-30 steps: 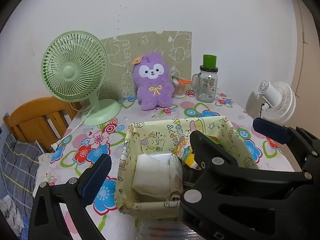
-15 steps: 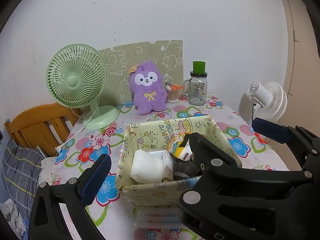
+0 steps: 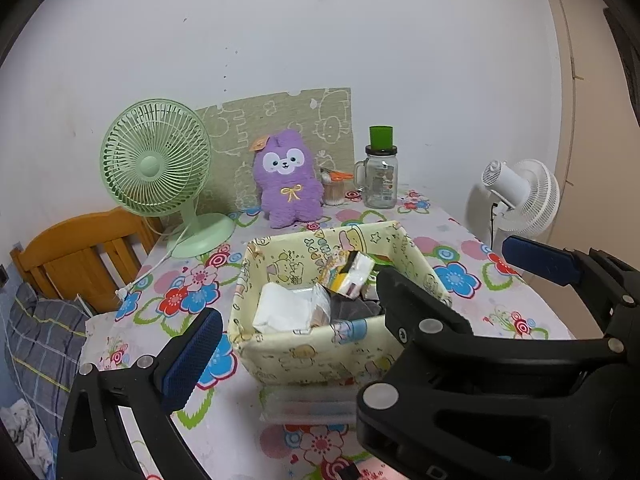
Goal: Organize soft objects
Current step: 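Withdraw both open tools back from the box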
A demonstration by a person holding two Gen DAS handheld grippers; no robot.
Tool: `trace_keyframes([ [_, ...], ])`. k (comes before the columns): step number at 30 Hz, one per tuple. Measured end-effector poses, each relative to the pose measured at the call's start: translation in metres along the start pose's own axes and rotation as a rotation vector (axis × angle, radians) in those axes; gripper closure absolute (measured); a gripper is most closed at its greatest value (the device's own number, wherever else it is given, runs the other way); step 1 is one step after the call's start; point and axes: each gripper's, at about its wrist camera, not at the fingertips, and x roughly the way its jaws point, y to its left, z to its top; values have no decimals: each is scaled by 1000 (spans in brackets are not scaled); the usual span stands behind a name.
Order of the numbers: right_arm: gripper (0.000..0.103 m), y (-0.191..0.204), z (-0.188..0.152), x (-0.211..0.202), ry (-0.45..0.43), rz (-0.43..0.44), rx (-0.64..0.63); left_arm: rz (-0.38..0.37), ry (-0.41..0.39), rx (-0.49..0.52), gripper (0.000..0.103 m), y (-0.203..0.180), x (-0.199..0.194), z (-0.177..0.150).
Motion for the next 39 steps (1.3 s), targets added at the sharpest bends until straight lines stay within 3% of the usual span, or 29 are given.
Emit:
trace_keyframes([
  [20,9,1,-32,-23,26,-1,-2,-26,11,21,0,-12,-21,-29],
  [39,9,-4,-64,-2,85,37,-24,-75,63,49,0,-19,3,-59],
])
